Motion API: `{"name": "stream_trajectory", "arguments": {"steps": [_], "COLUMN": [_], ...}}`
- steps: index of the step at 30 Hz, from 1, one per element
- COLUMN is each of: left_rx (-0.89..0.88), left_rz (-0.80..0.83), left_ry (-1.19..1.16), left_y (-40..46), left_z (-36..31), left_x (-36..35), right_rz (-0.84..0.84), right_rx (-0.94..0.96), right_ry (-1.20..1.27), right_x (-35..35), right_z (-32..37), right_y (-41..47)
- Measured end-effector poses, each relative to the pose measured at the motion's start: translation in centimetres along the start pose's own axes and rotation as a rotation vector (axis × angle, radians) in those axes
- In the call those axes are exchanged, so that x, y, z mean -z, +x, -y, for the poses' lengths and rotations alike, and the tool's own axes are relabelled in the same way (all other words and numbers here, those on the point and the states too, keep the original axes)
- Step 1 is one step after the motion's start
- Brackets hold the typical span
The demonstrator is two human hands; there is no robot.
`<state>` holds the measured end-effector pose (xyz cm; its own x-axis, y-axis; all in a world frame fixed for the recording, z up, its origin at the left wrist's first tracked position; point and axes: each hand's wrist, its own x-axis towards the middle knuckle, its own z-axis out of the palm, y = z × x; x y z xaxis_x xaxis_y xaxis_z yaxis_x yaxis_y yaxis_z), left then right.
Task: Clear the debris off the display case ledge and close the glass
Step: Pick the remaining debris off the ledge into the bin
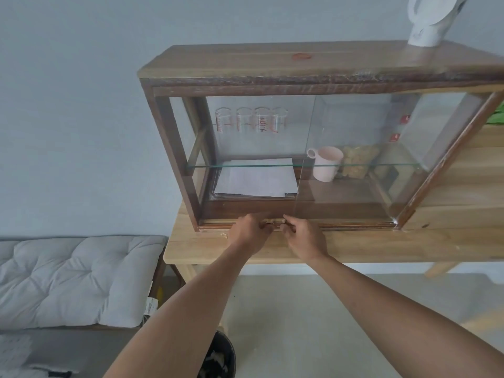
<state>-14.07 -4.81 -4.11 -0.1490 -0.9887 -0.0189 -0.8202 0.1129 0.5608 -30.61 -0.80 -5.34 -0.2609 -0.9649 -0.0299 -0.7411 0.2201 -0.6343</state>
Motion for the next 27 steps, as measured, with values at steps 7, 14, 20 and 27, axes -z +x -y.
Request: {"name": "stream_trajectory", "arguments": {"steps": [7,14,20,27], "left_rx": [0.026,0.03,0.104,0.24], "left_rz": [-0.034,-0.075,-0.125,-0.181], "left_ry": [-0.052,-0.109,-0.124,-0.13], "left_y": [0.2,-0.9,-3.6,-8.1], "left_z": [0.1,1.2,5.2,11.5], "left_x": [-0.1,0.9,3.4,7.0], "right_rz": [-0.063,-0.097,-0.043,0.05], "right_rx": [0.016,-0.031,0.022,0.143], "right_ry": [0.037,0.1,0.153,0.163], "right_x": [0.0,-0.6,-2.5,-6.7], "right_z": [-0.4,0.4,2.7,7.4], "right_y": [-0.2,-0.6,-2.6,-5.7]}}
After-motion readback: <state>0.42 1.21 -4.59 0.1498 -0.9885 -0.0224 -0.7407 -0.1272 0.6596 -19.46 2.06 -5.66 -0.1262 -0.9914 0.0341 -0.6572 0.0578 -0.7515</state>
